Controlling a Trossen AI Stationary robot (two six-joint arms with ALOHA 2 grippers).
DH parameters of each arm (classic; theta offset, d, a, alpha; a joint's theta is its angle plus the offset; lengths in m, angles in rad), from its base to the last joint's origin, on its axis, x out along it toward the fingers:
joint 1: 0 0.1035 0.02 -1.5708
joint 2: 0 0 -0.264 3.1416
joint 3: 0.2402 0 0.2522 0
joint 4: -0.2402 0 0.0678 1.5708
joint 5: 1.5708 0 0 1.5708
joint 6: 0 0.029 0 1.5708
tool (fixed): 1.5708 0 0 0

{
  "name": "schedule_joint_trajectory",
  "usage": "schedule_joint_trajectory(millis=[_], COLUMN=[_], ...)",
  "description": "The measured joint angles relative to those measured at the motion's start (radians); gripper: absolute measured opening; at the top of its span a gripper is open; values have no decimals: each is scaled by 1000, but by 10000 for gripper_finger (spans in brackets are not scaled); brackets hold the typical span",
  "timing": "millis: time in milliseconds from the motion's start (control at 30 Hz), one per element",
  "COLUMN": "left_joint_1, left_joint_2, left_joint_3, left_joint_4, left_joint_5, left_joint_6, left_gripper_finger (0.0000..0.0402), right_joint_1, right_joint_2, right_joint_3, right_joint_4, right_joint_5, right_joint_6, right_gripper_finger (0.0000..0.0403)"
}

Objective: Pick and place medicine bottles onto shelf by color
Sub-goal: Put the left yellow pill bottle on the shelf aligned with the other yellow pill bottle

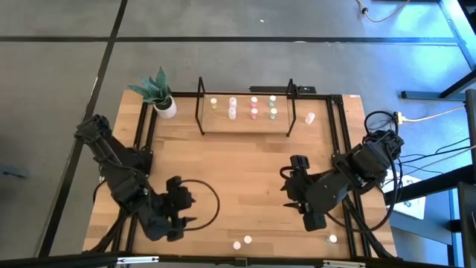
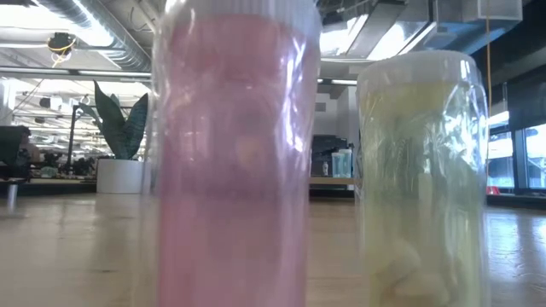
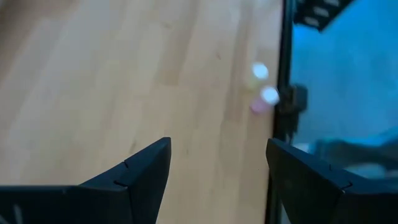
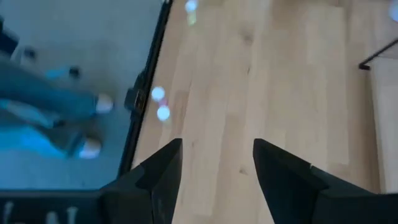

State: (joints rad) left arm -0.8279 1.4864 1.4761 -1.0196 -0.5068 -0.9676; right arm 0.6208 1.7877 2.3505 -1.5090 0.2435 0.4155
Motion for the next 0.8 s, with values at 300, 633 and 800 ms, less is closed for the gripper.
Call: schedule_joint_trajectory(millis=[300,633,800], left_joint_1=[-151,-249,-270], left_joint_2=[28,132,203], left_joint_3=[0,0,0], left_joint_4=[-28,-66,-65], left_joint_5=[15,46,109], left_joint_6=[-44,-162,-209], left_gripper_finger=[257,257,257], right_joint_1=[-14,-42,-53], right_joint_2=[23,80,84], right_joint_3=[0,0,0], right_joint_4=[172,201,208], right_joint_5=[61,-15,-61], right_joint_6=[-24,-129,-132], right_gripper_finger=[197,197,197])
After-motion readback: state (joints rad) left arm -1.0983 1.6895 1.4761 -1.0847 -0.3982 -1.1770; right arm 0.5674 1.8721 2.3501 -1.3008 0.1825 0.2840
